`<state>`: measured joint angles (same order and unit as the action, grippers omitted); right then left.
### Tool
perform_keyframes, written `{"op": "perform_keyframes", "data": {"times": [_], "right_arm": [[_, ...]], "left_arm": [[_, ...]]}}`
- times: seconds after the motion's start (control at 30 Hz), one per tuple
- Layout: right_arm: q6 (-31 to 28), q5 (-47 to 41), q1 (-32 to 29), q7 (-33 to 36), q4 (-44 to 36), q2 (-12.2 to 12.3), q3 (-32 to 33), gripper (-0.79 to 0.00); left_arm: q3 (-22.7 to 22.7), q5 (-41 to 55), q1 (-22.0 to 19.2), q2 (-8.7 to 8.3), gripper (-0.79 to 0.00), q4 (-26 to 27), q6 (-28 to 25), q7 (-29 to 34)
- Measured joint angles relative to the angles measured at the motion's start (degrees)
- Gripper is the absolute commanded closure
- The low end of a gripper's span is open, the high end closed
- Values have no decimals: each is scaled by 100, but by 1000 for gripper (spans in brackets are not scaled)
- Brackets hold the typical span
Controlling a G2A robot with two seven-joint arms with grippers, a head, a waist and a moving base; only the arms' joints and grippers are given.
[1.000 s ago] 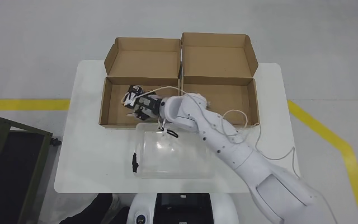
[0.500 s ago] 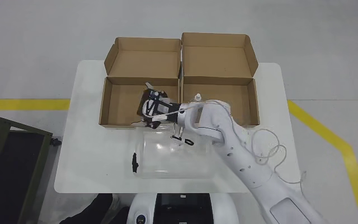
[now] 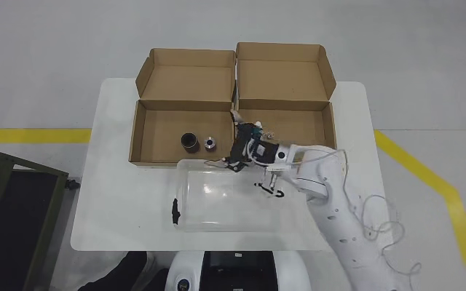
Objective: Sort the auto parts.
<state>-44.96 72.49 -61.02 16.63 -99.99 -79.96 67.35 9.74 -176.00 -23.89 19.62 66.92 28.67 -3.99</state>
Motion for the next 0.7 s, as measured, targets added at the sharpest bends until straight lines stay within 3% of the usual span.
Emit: {"op": "perform_keyframes", "data": {"times": [0.33,0.7], "right_arm": [[-223,477,-1042,-595,-650,288,1270,-785],[-244,724,-2062,-1569,-903,478,2193,-785]], "left_arm": [[0,0,0,0,-785,0,0,0],[0,0,0,0,-785,0,0,0]]}}
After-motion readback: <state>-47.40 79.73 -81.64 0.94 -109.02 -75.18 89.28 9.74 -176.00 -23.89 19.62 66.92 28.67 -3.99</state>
